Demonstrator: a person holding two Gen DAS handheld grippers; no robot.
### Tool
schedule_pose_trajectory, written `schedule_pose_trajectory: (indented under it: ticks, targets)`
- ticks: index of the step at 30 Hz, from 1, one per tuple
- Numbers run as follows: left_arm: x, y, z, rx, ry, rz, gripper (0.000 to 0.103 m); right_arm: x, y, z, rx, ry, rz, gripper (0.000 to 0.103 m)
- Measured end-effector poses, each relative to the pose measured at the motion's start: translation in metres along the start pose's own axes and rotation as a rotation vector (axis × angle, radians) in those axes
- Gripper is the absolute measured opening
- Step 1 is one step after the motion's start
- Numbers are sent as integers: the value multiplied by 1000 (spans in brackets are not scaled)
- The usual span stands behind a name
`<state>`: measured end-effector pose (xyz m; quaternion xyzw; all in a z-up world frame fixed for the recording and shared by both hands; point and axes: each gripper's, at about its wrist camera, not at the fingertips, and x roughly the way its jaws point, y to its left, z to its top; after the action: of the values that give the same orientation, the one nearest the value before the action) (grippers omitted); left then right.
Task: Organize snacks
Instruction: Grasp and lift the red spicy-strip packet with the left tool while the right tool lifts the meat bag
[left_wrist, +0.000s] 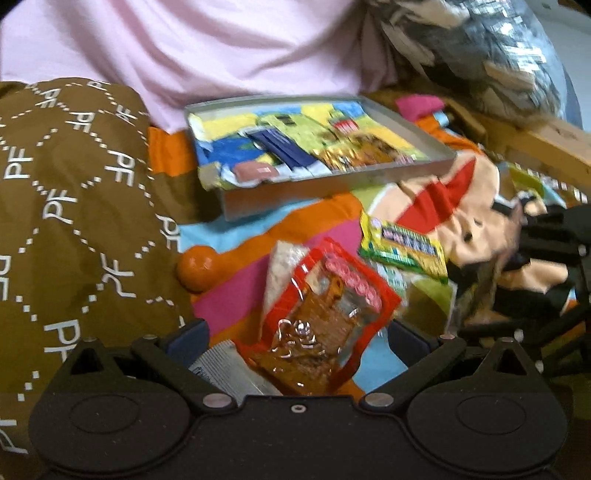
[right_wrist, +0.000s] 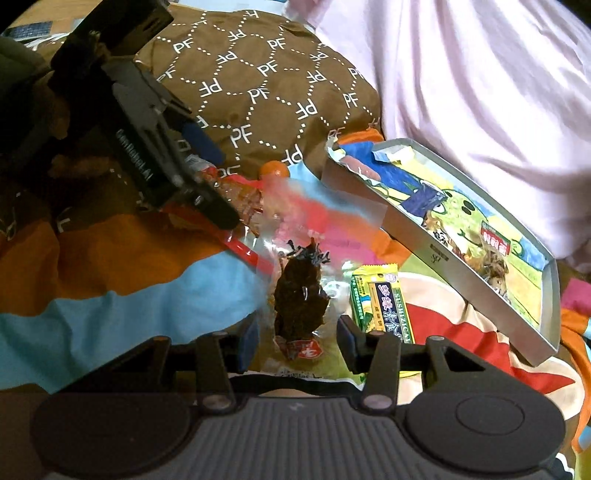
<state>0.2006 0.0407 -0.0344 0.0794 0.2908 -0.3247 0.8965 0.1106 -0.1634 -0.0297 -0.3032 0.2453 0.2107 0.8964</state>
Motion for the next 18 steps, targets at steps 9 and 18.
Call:
schedule_pose_trajectory:
  ticks: [9, 18]
  targets:
    - [6, -15, -1, 141, 122, 68, 82, 7, 0, 2, 1, 0, -6, 51]
    - [6, -24, -1, 153, 208, 73, 66, 5, -1, 1, 8, -3, -4, 51]
